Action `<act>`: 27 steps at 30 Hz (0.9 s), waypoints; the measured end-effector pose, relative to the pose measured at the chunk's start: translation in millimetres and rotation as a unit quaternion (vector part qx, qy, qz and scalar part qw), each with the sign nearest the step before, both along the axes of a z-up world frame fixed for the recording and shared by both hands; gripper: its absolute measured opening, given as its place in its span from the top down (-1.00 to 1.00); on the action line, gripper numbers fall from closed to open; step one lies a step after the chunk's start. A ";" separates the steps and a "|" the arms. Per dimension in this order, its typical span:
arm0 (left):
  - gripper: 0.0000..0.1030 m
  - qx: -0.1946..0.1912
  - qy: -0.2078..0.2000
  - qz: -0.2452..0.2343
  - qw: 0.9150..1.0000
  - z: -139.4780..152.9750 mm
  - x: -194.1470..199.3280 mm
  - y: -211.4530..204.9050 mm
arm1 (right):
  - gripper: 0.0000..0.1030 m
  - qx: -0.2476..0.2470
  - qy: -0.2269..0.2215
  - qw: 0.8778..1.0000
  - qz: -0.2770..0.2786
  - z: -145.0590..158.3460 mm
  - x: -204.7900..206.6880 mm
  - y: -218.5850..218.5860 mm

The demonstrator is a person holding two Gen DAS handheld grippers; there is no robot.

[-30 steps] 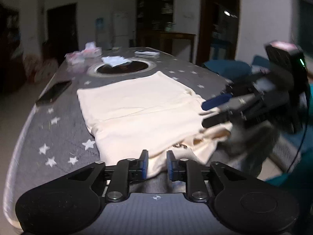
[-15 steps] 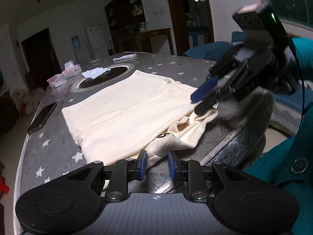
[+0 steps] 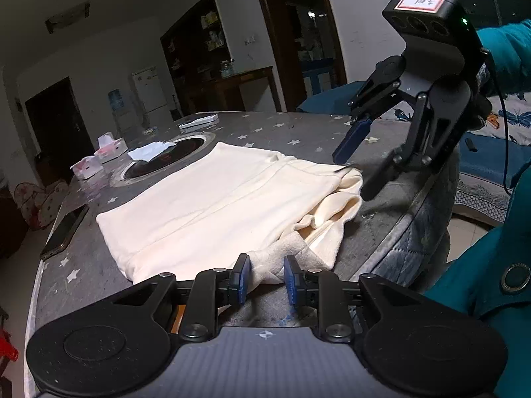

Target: Fold clothes

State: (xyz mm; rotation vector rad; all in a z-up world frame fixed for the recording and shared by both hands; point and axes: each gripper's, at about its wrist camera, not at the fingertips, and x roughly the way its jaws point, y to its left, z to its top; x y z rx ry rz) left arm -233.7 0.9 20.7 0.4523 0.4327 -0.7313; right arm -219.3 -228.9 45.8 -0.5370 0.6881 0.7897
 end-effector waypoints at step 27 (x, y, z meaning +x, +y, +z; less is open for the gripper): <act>0.81 0.018 -0.039 -0.037 0.998 -0.5 1.4 -4.4 | -0.26 -0.042 -0.070 0.993 0.084 -14.7 -12.5 21.0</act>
